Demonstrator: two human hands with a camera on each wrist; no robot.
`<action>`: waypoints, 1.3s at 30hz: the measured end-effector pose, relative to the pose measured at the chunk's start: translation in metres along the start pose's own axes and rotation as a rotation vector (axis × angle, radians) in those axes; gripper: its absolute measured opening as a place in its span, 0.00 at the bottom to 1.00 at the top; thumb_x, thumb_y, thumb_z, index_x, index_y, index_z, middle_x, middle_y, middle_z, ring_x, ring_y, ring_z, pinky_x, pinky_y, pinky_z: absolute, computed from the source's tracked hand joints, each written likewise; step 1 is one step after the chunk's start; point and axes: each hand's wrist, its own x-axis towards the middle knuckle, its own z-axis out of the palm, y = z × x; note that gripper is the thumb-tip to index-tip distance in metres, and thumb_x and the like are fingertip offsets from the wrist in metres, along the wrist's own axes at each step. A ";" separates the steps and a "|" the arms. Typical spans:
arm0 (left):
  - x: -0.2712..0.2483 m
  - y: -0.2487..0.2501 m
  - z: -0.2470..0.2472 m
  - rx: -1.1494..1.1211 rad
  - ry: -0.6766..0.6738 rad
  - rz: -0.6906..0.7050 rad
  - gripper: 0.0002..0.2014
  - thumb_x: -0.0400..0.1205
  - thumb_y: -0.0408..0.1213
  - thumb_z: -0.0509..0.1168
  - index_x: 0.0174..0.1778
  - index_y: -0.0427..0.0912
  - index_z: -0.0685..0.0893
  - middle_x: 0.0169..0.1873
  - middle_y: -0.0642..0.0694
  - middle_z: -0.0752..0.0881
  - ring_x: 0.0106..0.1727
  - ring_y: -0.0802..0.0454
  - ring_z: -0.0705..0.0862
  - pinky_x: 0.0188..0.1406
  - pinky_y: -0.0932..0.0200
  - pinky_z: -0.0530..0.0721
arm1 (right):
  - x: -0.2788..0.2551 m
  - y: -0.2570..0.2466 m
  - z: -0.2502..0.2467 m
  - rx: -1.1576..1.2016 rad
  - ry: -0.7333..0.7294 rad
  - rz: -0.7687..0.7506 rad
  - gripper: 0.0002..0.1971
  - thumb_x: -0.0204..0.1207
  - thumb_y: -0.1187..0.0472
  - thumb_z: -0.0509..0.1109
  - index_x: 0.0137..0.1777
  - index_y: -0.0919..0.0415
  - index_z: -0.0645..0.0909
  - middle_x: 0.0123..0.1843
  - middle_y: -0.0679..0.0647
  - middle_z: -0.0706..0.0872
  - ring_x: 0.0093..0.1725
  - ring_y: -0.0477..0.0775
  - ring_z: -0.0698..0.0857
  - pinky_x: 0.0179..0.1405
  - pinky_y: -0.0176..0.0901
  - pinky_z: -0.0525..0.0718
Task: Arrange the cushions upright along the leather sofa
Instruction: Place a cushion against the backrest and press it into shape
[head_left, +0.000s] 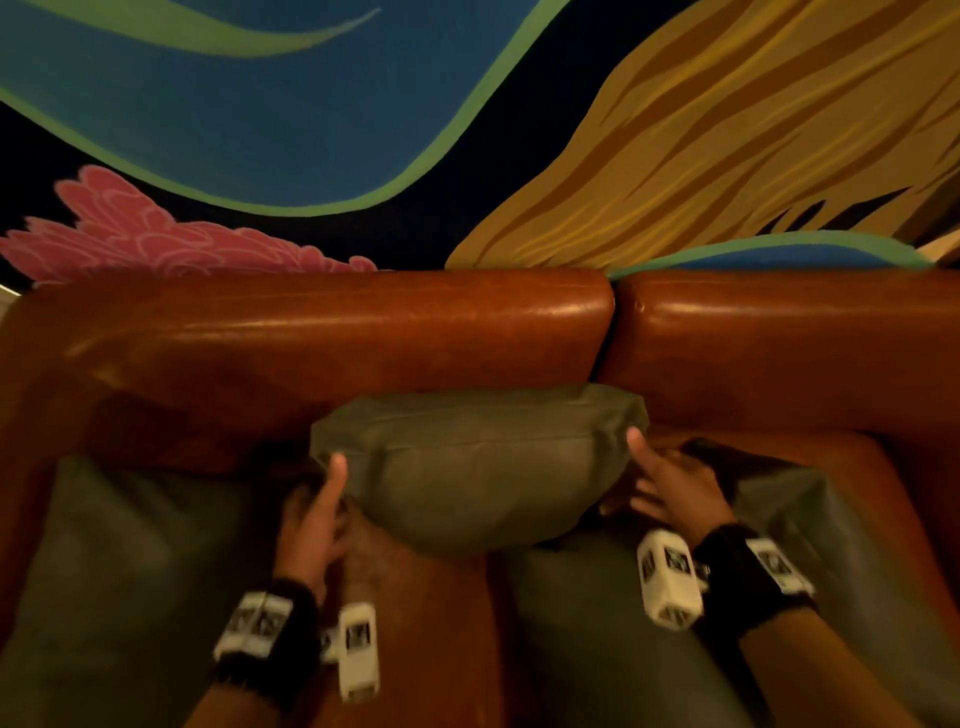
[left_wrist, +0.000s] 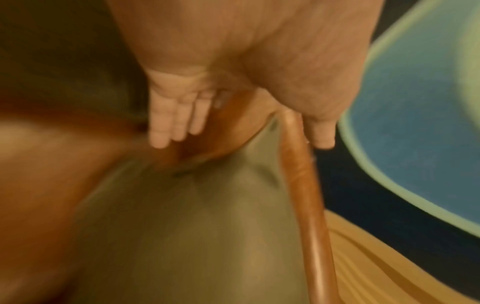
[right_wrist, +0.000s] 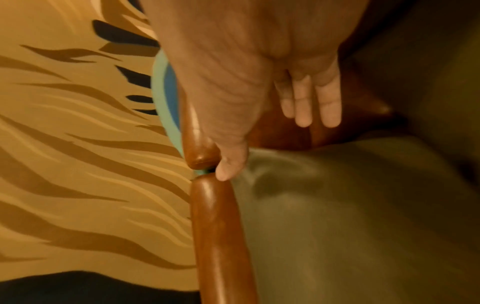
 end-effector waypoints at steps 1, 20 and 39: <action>-0.017 -0.019 0.008 -0.034 -0.124 -0.134 0.31 0.73 0.72 0.72 0.64 0.56 0.83 0.52 0.53 0.91 0.48 0.52 0.88 0.56 0.54 0.81 | -0.010 0.015 -0.001 -0.025 -0.068 0.048 0.36 0.65 0.33 0.87 0.67 0.54 0.86 0.72 0.61 0.89 0.54 0.53 0.87 0.62 0.61 0.92; 0.033 0.007 0.080 -0.205 -0.192 -0.339 0.49 0.55 0.80 0.77 0.66 0.52 0.78 0.60 0.39 0.86 0.61 0.29 0.85 0.49 0.12 0.82 | 0.023 -0.006 0.091 0.196 -0.403 0.401 0.54 0.74 0.21 0.68 0.93 0.49 0.61 0.89 0.62 0.74 0.89 0.76 0.68 0.85 0.90 0.58; 0.063 0.039 0.070 -0.036 0.022 -0.168 0.51 0.63 0.82 0.70 0.75 0.51 0.77 0.61 0.46 0.87 0.61 0.40 0.86 0.68 0.37 0.81 | 0.055 0.005 0.094 0.206 -0.295 0.210 0.35 0.72 0.22 0.73 0.69 0.46 0.81 0.64 0.56 0.89 0.56 0.62 0.88 0.74 0.71 0.78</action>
